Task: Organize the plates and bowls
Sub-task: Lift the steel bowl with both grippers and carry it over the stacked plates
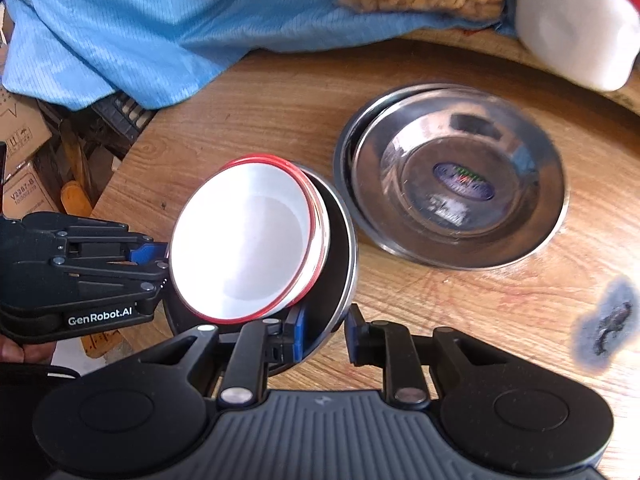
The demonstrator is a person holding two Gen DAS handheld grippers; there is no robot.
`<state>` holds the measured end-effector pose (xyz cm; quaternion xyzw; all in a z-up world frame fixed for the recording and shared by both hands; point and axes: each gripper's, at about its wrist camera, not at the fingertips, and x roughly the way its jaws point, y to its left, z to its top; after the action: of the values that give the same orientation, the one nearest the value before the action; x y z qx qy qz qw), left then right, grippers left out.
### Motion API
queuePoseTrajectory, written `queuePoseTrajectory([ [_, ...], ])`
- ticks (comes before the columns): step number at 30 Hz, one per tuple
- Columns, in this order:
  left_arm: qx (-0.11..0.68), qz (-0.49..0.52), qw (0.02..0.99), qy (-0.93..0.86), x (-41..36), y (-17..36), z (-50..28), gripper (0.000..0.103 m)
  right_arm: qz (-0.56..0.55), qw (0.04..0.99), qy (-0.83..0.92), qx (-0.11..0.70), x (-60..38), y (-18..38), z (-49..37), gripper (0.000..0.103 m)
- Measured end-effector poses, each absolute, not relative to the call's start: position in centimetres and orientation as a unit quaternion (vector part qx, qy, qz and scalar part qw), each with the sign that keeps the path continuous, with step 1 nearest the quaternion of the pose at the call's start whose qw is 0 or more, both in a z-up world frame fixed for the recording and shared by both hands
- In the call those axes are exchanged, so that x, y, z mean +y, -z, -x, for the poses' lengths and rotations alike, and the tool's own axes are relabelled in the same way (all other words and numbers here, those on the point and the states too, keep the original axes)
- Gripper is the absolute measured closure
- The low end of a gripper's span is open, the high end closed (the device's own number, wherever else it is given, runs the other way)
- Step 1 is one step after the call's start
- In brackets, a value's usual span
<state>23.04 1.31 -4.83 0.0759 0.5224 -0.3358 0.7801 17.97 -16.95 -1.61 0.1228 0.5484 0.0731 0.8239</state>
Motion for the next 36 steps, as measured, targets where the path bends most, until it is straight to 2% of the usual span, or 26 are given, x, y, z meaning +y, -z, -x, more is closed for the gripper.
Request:
queuePoseTrajectory([
  [12, 0.476, -0.076, 0.784, 0.391, -4.5, 2.4, -24.9, 0.088, -0.186, 0.845, 0.009, 0.502, -22.7, -0.3, -16.5, 0.08],
  [25, 0.472, -0.078, 0.765, 0.431, -10.7, 3.5, -26.2, 0.088, -0.193, 0.845, 0.062, 0.494, -27.8, -0.2, -16.3, 0.08],
  [36, 0.475, -0.089, 0.764, 0.428, -12.9, 4.2, -27.9, 0.088, -0.195, 0.841, 0.061, 0.501, -29.9, 0.4, -18.5, 0.08],
])
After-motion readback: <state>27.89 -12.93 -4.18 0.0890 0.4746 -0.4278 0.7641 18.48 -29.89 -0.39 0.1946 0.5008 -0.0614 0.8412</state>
